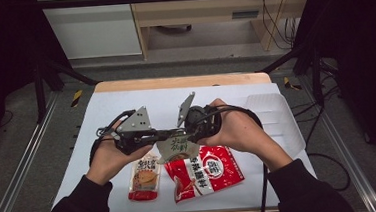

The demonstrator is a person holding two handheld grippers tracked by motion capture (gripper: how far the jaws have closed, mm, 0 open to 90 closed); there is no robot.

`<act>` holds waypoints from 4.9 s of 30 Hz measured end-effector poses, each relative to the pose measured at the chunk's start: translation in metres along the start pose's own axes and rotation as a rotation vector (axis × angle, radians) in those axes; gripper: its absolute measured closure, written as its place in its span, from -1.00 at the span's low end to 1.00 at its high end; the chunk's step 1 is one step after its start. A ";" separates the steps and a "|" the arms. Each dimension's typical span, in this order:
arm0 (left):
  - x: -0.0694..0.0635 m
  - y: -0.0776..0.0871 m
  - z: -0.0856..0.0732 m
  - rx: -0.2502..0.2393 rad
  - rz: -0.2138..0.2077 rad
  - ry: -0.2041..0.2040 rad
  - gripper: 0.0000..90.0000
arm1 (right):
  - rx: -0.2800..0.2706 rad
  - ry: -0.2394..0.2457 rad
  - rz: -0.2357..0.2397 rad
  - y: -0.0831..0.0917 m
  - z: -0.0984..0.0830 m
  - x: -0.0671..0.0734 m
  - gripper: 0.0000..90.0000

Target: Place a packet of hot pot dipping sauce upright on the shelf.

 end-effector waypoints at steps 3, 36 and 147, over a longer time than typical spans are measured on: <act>0.000 -0.002 -0.001 -0.006 -0.009 0.011 1.00 | 0.001 0.004 0.008 -0.002 -0.001 0.000 0.79; 0.002 -0.005 -0.099 -0.037 0.182 0.260 -0.76 | 0.058 -0.106 -0.159 0.032 -0.046 -0.062 1.00; 0.018 0.017 -0.243 0.003 0.472 0.662 -0.80 | 0.018 -0.560 -0.263 -0.041 -0.238 -0.166 0.99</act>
Point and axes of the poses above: each handheld gripper's, and its own axes: y roughly backward along the jaws, z roughly out of its top, x roughly to its left, the point moved 3 cm from there along -y, roughly forward along the jaws, and after that the axes turned 15 degrees about x, right-handed, at the moved point
